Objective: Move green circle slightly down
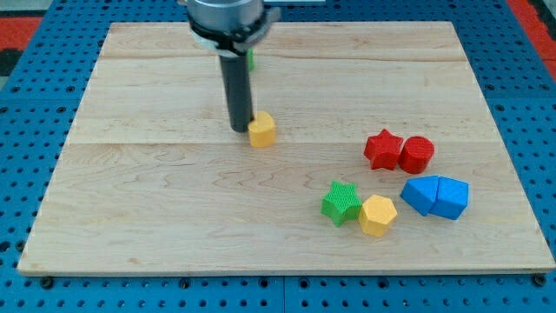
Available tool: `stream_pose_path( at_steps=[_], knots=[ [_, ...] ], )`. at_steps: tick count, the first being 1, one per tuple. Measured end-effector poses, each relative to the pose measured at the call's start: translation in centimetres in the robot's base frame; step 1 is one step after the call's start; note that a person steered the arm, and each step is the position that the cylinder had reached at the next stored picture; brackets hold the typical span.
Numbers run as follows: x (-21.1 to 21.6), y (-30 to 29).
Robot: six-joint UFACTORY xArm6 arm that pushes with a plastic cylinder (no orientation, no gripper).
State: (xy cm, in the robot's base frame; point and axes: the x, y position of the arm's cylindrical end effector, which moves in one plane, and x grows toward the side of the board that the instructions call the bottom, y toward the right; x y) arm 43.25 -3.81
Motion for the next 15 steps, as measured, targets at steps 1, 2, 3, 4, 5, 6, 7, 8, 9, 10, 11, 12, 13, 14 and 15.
stream_pose_path(
  at_steps=[1, 2, 3, 4, 5, 6, 7, 8, 9, 10, 11, 12, 13, 14, 15],
  knots=[
    [2.3, 1.4],
    [-3.0, -2.8],
    [-10.6, -7.1],
    [-12.7, -16.1],
    [-14.1, -16.3],
    [-17.5, -14.7],
    [-15.7, -8.0],
    [-10.5, -4.9],
    [-15.1, -11.0],
    [-21.8, -6.2],
    [-13.9, 1.2],
    [-9.4, -1.0],
    [-13.9, -1.2],
    [-9.9, -2.0],
    [-6.1, -2.1]
  ],
)
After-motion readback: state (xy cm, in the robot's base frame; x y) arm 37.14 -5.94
